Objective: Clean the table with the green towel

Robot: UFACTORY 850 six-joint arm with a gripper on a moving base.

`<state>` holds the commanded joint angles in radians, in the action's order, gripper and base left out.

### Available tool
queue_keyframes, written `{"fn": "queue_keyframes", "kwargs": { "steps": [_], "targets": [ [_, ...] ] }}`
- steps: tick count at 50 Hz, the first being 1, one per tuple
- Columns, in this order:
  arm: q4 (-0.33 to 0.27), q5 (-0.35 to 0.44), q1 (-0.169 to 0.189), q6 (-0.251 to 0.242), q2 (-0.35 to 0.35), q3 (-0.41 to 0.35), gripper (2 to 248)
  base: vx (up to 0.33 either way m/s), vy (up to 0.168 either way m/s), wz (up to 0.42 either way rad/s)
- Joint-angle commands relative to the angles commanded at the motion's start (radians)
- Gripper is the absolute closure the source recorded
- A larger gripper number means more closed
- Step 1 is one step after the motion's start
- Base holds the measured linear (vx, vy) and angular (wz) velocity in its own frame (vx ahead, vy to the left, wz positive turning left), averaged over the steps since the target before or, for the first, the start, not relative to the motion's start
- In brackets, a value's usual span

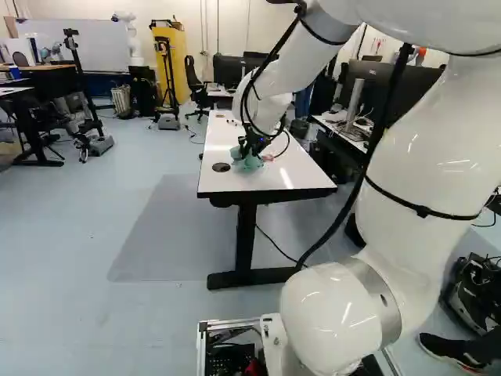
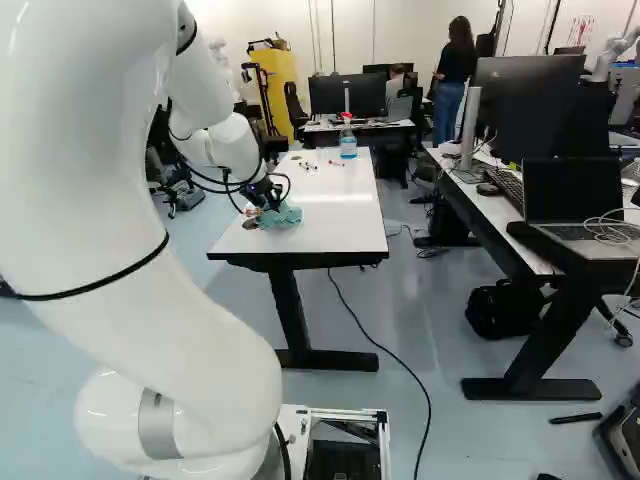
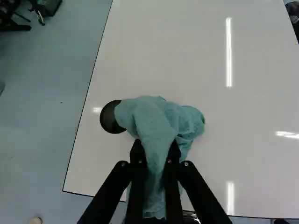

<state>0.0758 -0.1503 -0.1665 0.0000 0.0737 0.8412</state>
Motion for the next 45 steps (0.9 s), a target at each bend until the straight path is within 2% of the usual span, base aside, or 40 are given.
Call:
{"fn": "queue_keyframes", "kwargs": {
  "steps": [45],
  "targets": [
    [0.000, 0.000, -0.151, 0.000, 0.054, 0.059, 207, 0.000, 0.000, 0.000]
  ]
}}
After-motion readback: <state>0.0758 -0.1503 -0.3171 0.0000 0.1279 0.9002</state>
